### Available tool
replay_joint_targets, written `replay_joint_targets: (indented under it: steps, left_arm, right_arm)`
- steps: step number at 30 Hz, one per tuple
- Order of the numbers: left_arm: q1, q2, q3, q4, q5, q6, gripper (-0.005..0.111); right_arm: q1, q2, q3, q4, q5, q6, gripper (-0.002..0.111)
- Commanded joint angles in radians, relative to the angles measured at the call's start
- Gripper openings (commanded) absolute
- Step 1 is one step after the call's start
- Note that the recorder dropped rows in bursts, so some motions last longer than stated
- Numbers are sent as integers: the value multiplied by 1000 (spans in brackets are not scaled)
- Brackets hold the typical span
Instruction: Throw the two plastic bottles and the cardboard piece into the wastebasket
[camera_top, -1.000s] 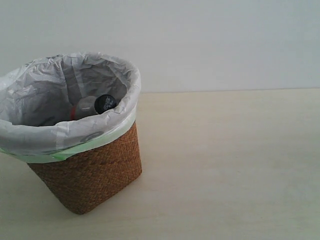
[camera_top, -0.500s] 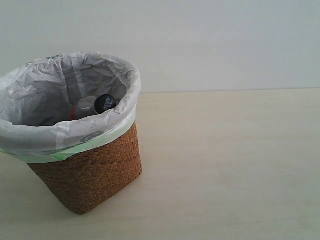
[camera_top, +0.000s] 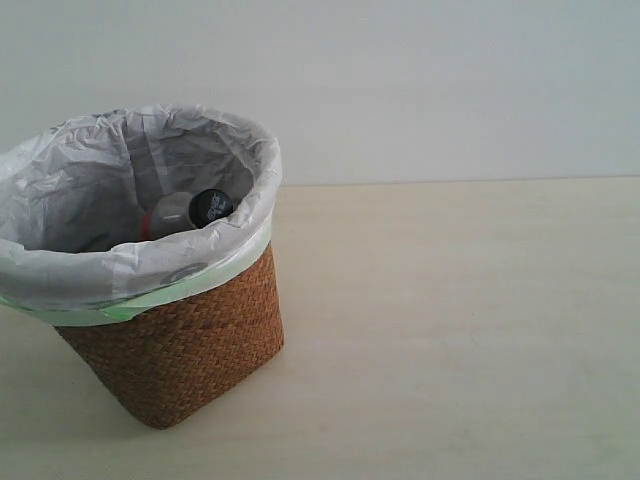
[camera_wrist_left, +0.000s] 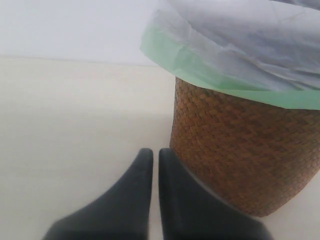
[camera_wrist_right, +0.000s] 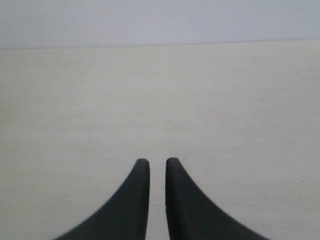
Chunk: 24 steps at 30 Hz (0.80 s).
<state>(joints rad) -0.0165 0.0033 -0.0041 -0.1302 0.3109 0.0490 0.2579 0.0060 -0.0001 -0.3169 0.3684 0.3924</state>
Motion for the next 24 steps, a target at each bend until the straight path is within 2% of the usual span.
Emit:
replay_joint_targets:
  steps: [1, 24]
  left_arm:
    - [1, -3, 4, 3, -1, -5, 4]
    - [1, -3, 4, 3, -1, -5, 4]
  right_arm:
    - [-6, -6, 0, -8, -2, -9, 9]
    - [22, -6, 0, -8, -4, -9, 9]
